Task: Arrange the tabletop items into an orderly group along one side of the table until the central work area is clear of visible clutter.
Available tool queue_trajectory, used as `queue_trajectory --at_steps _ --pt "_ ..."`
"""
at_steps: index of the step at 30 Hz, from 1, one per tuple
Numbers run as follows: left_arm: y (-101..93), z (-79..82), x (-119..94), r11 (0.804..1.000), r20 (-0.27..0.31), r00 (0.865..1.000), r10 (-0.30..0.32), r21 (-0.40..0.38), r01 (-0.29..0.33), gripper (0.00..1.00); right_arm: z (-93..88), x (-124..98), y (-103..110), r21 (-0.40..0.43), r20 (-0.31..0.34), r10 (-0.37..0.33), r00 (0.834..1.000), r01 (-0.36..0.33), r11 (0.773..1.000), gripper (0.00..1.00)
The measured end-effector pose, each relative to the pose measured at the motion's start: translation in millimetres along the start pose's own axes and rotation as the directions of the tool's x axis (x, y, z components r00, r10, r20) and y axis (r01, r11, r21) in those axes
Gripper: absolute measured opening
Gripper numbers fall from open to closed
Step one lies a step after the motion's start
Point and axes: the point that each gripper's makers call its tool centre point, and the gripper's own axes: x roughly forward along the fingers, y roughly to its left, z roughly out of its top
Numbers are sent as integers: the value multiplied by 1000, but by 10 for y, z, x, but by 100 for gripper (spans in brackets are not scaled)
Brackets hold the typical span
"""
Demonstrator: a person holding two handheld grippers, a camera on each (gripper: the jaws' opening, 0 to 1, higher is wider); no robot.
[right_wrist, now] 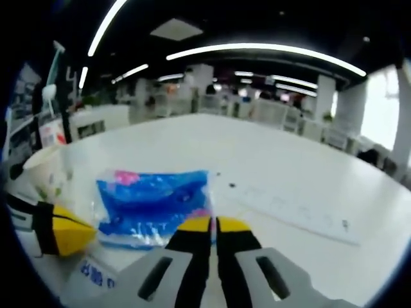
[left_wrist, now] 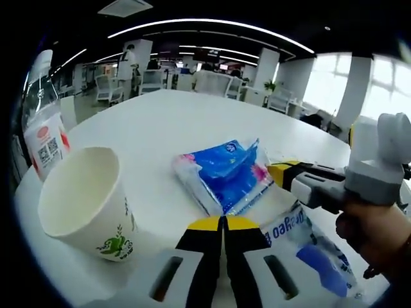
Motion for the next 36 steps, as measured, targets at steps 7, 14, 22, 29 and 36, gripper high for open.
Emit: queue_trajectory --at_steps 7,14,22,29,36 --pt "-32 28 -20 1000 0 1000 -19 -7 19 0 -10 -77 -29 -15 -21 5 1000 -6 1000 0" --pt "-39 133 -84 999 13 999 -30 20 30 0 4 -176 -54 -33 -39 17 999 -18 999 0" --pt "-38 254 -217 998 24 998 -63 32 62 0 60 -313 -8 -52 -55 36 998 -39 998 0" --pt "-66 332 -309 996 35 995 -89 34 88 0 109 -440 -31 -39 -52 28 998 -31 999 0" --pt "-141 380 -424 990 45 992 -122 71 119 0 131 -646 -72 4 -58 10 998 -10 1000 0"
